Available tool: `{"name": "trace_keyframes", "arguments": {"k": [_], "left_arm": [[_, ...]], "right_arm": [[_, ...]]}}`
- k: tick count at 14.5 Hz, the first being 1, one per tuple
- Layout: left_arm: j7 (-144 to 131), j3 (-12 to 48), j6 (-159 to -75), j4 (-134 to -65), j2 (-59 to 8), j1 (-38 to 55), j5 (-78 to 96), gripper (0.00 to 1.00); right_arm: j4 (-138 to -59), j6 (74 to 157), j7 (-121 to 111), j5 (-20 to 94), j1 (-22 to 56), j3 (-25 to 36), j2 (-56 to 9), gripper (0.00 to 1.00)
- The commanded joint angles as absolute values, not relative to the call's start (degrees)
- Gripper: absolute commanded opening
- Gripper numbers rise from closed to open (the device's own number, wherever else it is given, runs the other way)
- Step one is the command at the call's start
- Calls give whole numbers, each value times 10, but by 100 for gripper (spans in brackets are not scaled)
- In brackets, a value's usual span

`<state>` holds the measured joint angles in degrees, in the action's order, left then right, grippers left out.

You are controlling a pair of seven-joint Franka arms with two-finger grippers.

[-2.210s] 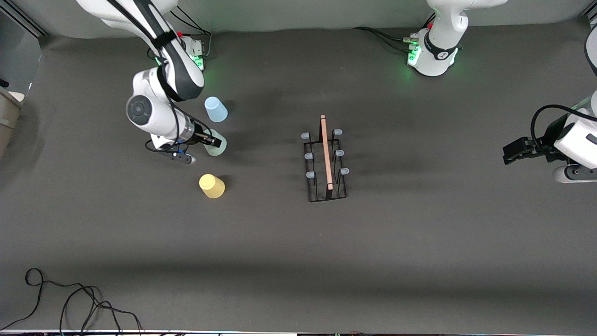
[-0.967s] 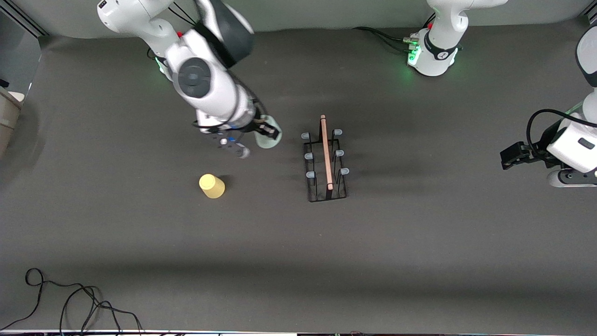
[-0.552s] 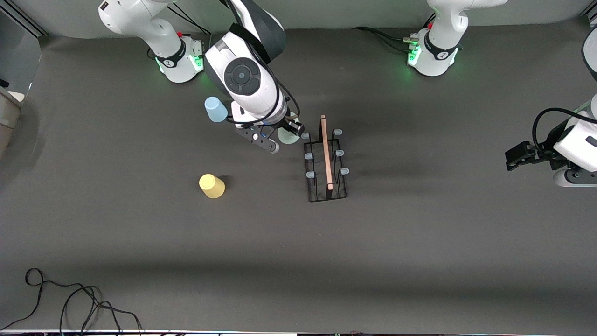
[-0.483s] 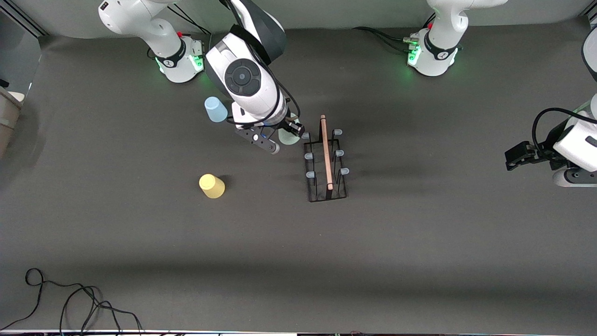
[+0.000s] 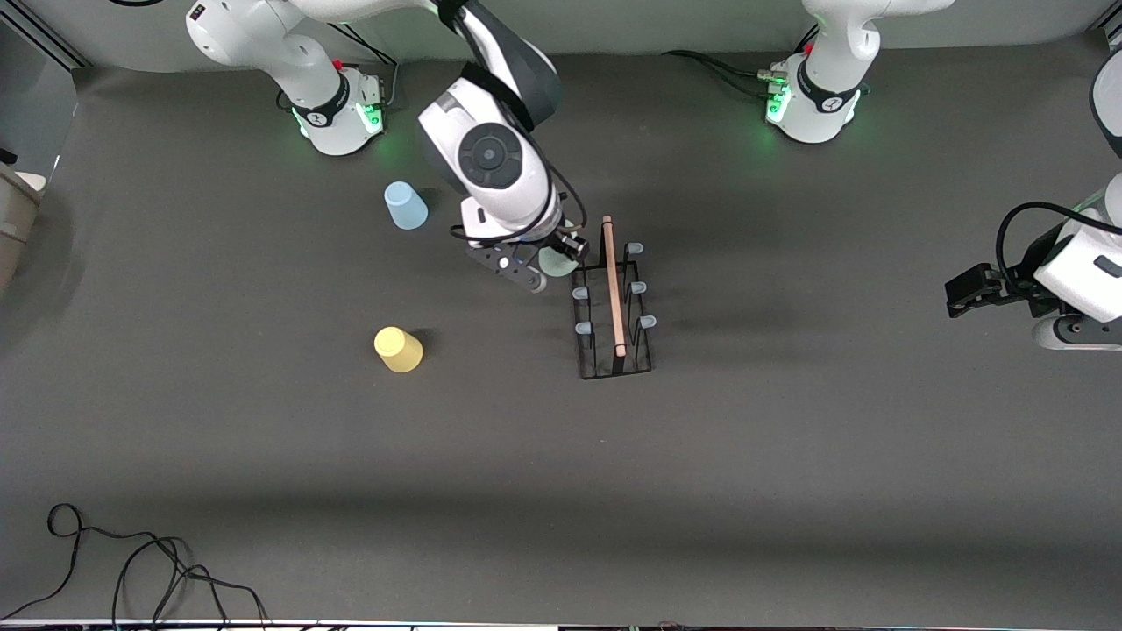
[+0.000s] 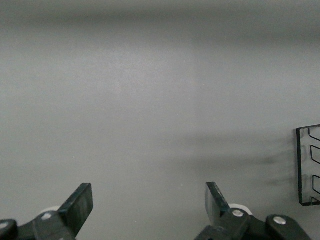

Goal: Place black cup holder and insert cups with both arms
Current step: 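Lower the green cup onto a rack peg and open the right gripper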

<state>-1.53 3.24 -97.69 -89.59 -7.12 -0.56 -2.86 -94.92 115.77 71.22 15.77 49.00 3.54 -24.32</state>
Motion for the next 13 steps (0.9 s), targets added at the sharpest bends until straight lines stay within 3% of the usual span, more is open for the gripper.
{"name": "trace_keyframes", "arguments": {"k": [1, 5, 6, 7, 8, 13], "left_arm": [[-10, 31, -970, -889, -76, -6, -22, 100], [-7, 30, -969, -886, -75, -7, -5, 100], [-7, 30, -968, -887, -75, -8, -5, 100], [-7, 30, -964, -886, -75, -8, -5, 100], [-6, 30, -964, -884, -72, -8, -5, 100], [-13, 30, -938, -860, -69, -7, -6, 100]], "right_arm": [[-932, 1180, 739, 144, 505, 43, -265, 0], [-932, 1187, 741, 143, 512, 43, -278, 0], [-932, 1187, 742, 143, 512, 42, -284, 12], [-931, 1187, 748, 143, 513, 43, -288, 67], [-930, 1187, 759, 140, 514, 43, -291, 97], [-917, 1169, 755, 114, 506, 45, -267, 100]]}}
